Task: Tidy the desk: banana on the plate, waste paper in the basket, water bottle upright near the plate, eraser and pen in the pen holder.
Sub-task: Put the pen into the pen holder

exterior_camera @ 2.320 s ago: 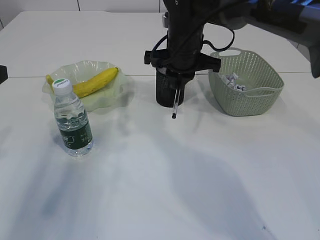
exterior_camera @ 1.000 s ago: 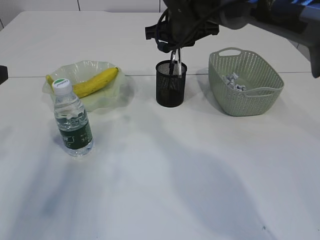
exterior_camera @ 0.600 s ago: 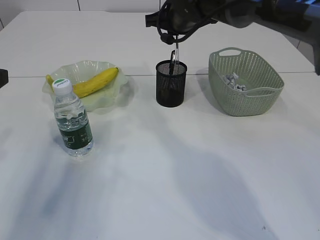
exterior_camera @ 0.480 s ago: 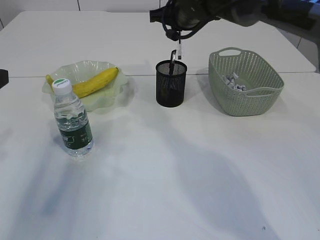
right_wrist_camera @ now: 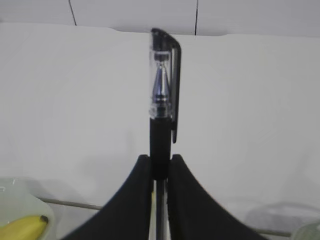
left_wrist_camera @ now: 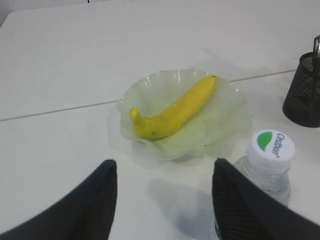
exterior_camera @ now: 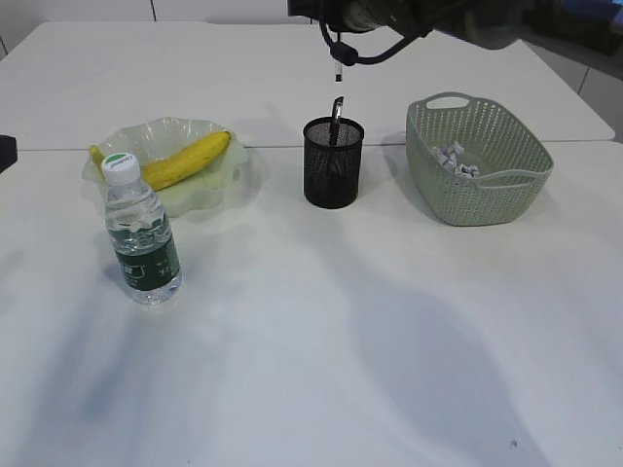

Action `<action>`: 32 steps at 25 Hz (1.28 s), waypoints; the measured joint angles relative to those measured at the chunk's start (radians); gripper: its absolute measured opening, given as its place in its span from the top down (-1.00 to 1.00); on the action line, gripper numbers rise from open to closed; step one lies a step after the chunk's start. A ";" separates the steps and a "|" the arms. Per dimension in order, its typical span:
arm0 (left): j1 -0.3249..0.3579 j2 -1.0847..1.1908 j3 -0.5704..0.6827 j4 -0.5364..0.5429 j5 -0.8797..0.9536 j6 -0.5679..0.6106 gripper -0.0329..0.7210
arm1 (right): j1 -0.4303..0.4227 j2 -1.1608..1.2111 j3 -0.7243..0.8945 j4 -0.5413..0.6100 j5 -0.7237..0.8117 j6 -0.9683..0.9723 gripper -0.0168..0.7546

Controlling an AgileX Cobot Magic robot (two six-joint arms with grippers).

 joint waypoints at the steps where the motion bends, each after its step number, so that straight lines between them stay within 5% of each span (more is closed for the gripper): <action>1: 0.000 0.000 0.000 0.005 0.001 0.000 -0.23 | 0.000 0.002 0.000 -0.004 -0.015 0.000 0.84; 32: 0.000 0.000 0.000 0.022 0.007 0.000 -0.23 | -0.032 0.096 0.000 -0.087 -0.174 0.002 0.84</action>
